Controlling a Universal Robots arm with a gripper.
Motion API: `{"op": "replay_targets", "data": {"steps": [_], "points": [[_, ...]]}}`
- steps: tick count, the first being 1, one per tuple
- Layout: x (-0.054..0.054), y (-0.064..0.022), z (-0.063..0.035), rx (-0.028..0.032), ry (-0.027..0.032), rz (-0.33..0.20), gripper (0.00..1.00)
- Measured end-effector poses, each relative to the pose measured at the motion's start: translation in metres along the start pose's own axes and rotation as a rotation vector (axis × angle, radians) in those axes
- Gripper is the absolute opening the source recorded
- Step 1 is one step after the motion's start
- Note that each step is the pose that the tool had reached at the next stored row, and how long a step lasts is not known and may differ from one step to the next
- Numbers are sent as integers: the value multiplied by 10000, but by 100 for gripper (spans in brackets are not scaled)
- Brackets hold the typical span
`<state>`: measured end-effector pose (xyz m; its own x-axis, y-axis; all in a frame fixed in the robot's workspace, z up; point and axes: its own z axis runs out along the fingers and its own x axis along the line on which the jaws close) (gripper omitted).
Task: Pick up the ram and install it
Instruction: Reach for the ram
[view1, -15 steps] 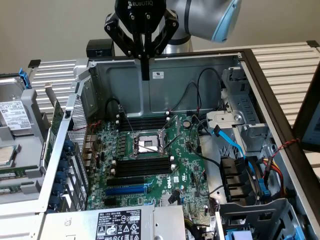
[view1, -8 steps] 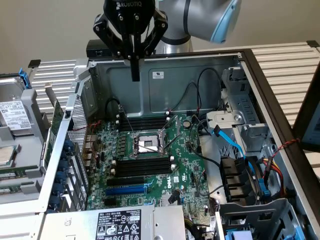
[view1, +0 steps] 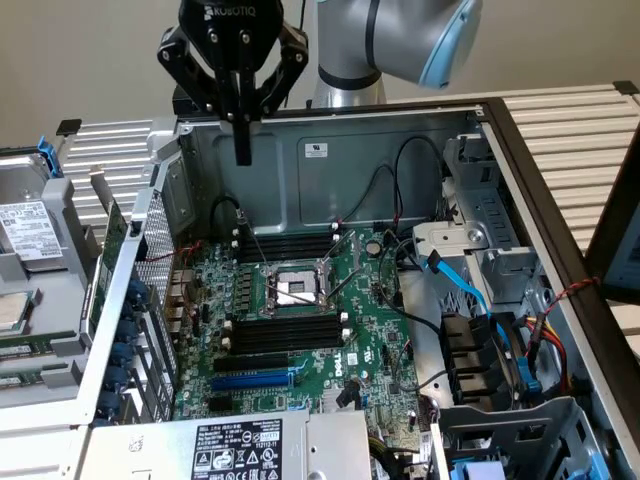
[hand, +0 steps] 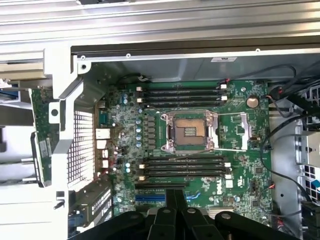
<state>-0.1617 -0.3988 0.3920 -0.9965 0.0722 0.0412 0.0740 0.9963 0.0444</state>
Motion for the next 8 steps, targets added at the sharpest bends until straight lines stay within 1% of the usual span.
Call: {"op": "replay_targets", "data": {"steps": [1,2,5,8], "points": [[32,-3,4,6,68,3,11],[75,-6,11,10,103,4,11],[210,-16,45,15,111,5,11],[341,-26,78,45,106,7,11]]}}
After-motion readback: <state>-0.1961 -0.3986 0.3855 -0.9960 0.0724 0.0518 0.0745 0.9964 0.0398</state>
